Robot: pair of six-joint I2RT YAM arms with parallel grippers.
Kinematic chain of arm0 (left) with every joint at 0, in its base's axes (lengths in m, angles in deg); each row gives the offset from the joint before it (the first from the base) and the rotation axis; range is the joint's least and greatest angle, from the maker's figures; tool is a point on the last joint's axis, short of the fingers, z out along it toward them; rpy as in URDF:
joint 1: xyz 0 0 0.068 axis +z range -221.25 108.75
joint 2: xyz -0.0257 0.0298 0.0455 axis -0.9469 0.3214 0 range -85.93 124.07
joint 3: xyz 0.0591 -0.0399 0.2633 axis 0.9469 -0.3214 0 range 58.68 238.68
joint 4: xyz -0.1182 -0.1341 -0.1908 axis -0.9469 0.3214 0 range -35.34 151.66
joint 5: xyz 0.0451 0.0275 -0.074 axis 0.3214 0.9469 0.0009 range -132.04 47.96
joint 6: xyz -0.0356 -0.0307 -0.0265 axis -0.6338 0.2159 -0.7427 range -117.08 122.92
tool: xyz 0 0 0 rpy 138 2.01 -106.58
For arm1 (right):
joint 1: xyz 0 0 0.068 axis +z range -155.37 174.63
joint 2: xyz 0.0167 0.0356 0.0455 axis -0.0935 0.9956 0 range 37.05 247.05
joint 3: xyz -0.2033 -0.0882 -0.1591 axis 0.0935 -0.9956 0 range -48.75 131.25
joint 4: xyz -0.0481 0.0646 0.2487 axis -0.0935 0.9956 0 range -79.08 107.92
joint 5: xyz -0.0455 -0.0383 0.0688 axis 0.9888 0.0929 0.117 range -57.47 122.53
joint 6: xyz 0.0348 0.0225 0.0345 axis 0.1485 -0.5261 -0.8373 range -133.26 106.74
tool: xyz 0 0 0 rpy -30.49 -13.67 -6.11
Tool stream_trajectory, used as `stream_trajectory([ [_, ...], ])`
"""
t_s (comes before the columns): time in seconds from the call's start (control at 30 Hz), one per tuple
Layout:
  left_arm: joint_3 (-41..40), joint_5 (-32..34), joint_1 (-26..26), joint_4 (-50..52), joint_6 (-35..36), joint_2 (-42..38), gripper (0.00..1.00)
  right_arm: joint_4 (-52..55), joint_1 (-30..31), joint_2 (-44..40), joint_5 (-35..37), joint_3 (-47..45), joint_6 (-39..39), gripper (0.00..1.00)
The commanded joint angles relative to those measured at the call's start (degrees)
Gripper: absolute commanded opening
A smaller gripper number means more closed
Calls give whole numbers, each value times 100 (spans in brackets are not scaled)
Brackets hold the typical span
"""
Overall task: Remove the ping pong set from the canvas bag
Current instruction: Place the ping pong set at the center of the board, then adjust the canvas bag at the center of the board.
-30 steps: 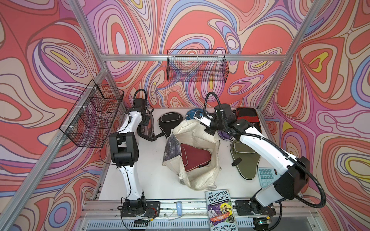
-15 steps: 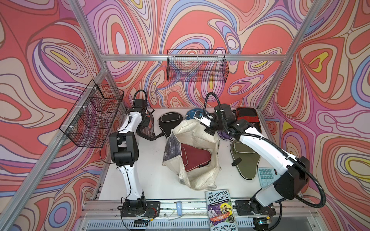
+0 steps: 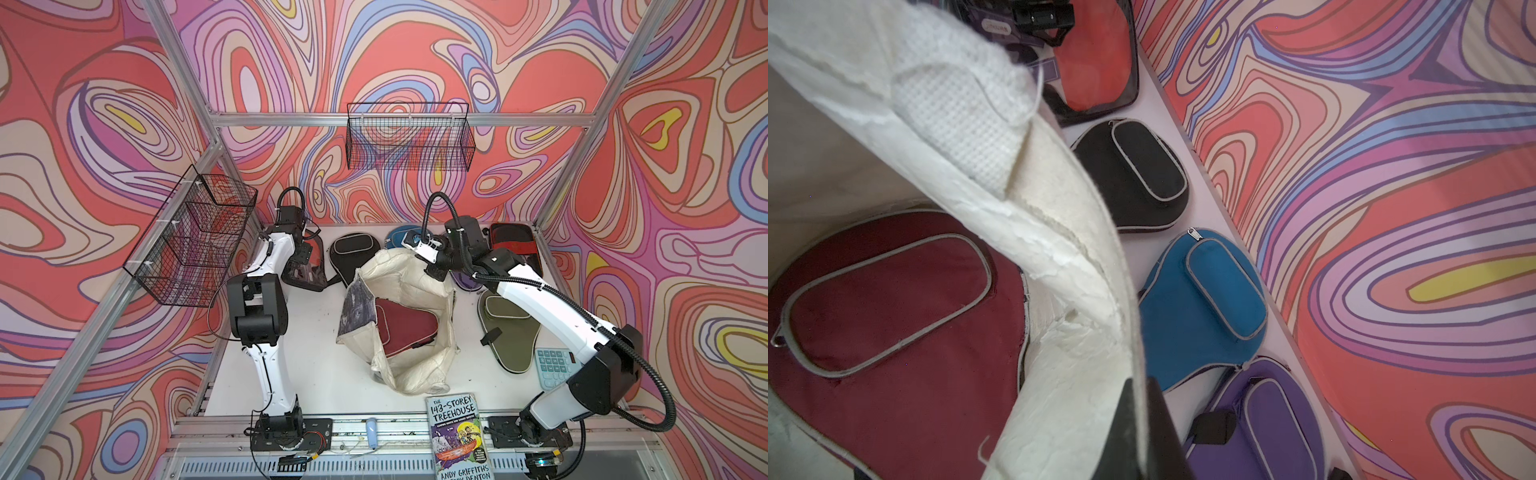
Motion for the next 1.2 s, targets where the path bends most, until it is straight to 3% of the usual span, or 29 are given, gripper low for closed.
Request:
stream_trajectory([
  [0.0, -24, 179, 2, -163, 180, -83, 82, -30, 5, 14, -52, -80, -31, 0],
  [0.23, -71, 310, 1, -288, 212, -222, 83, -106, 5, 29, -51, -121, -27, 0],
  [0.43, -395, -34, -107, -359, 42, -820, 85, -189, -1, 46, -85, -121, -17, 0],
  [0.6, -761, -557, -464, -395, -207, -1676, 88, -281, 5, 30, -181, -31, -40, 0],
  [0.77, -750, -577, -1116, -9, -378, -2435, 90, -297, 5, -20, -219, 137, 12, 0],
  [0.8, -720, -679, -1216, 86, -447, -2567, 91, -299, 1, -44, -222, 159, 28, 0],
  [0.83, -693, -832, -1321, 205, -543, -2758, 99, -304, 9, -73, -219, 181, 34, 0],
  [0.93, -644, -1589, -1554, 475, -895, -3299, 100, -376, 3, -220, -241, 165, 56, 0],
  [1.07, -624, -3142, -1752, 845, -1326, -3982, 100, -514, 29, -414, -254, 110, 43, 0],
  [1.17, -753, -3354, -2127, 959, -1441, -4301, 100, -523, 71, -510, -230, 153, 49, 0],
])
